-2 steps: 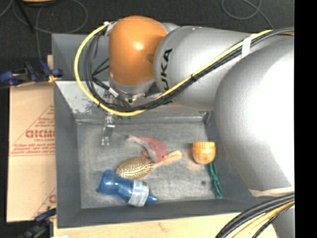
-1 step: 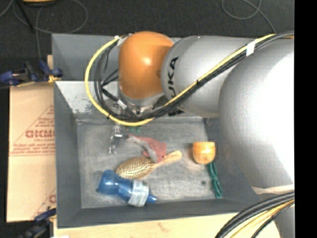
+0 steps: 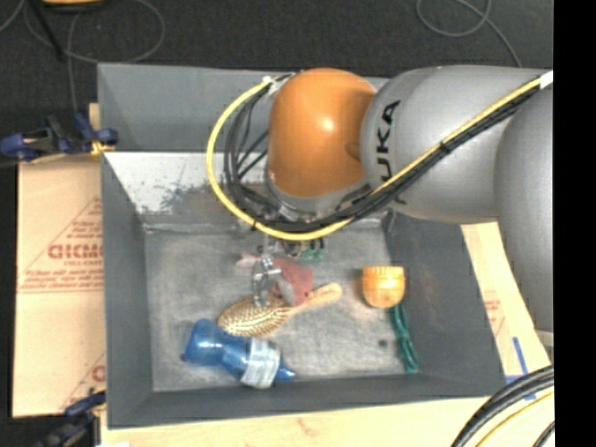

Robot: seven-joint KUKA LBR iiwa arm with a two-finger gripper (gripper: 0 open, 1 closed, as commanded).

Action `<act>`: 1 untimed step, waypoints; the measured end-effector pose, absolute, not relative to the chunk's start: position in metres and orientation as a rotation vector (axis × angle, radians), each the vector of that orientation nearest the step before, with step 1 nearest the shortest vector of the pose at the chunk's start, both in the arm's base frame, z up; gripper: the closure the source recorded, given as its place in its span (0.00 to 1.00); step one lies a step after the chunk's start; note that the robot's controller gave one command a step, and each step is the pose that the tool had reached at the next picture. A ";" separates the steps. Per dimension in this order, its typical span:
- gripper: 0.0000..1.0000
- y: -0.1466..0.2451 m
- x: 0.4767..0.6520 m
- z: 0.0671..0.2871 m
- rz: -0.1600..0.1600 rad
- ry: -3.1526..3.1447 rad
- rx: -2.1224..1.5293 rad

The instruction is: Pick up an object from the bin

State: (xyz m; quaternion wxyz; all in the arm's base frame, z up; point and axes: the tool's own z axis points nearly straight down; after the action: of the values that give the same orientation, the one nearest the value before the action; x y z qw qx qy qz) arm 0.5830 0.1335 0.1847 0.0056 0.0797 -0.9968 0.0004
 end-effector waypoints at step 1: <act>0.00 0.114 0.578 0.207 0.002 -3.145 0.262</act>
Offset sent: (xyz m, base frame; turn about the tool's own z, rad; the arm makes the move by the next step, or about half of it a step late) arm -0.0715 -0.0498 -0.0940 -0.1789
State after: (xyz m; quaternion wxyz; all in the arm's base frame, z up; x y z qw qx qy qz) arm 0.5784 0.1138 0.2072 -0.0073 0.0829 -0.9965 0.0005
